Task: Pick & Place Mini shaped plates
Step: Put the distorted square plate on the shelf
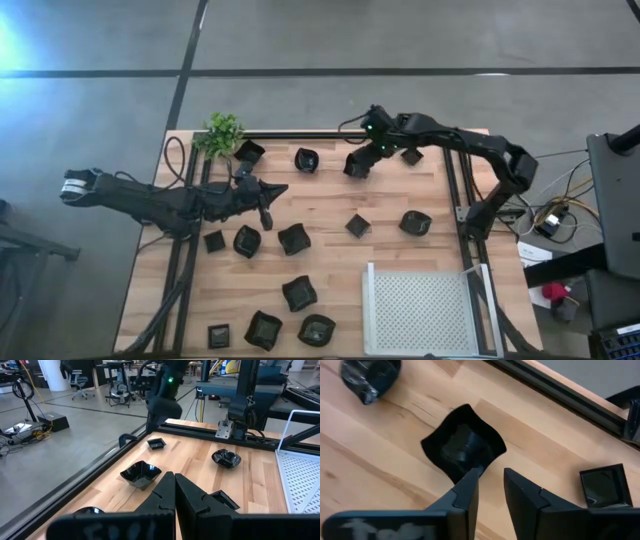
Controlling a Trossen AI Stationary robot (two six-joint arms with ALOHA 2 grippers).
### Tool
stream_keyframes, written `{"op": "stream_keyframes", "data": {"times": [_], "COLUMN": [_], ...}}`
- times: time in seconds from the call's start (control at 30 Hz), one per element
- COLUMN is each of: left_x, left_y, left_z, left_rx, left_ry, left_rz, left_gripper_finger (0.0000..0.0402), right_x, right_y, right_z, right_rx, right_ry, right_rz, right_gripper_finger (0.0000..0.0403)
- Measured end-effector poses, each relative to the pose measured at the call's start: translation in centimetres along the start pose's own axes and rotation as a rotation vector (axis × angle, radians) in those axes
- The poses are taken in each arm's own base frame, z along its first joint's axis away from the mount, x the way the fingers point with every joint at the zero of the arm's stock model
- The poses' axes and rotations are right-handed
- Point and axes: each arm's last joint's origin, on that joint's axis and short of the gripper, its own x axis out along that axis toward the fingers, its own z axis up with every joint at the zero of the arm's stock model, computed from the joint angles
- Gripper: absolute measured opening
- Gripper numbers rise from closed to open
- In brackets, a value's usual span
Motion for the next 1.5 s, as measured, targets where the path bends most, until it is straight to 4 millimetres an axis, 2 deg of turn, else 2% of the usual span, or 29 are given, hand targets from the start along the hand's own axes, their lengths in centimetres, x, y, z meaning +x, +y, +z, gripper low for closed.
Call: {"op": "stream_keyframes", "data": {"times": [0.1, 0.33, 0.53, 0.87, 1.13, 1.5], "left_x": [0.0, 0.0, 0.0, 0.0, 0.0, 0.0], "left_y": [0.0, 0.0, 0.0, 0.0, 0.0, 0.0], "left_z": [0.0, 0.0, 0.0, 0.0, 0.0, 0.0], "left_rx": [0.000, 0.000, 0.001, 0.001, 0.001, 0.001], "left_ry": [0.000, 0.001, 0.001, 0.001, 0.001, 0.001], "left_rz": [0.000, 0.000, 0.000, 0.001, 0.000, 0.001], "left_gripper_finger": [0.0000, 0.0000, 0.0000, 0.0000, 0.0000, 0.0000], "right_x": [0.5, 2.6, 4.1, 6.2, 7.9, 9.2], "right_y": [0.2, 0.0, -0.4, -0.2, -0.6, -1.0], "right_z": [0.1, -1.0, -2.5, -3.0, -4.3, -5.4], "right_rx": [-0.003, 0.141, 0.208, 0.275, 0.320, 0.363], "right_ry": [0.043, 0.123, 0.163, 0.087, 0.070, 0.039], "right_rz": [-0.002, -0.044, -0.067, 0.040, 0.055, 0.078], "right_gripper_finger": [0.0118, 0.0145, 0.0141, 0.0133, 0.0131, 0.0127]}}
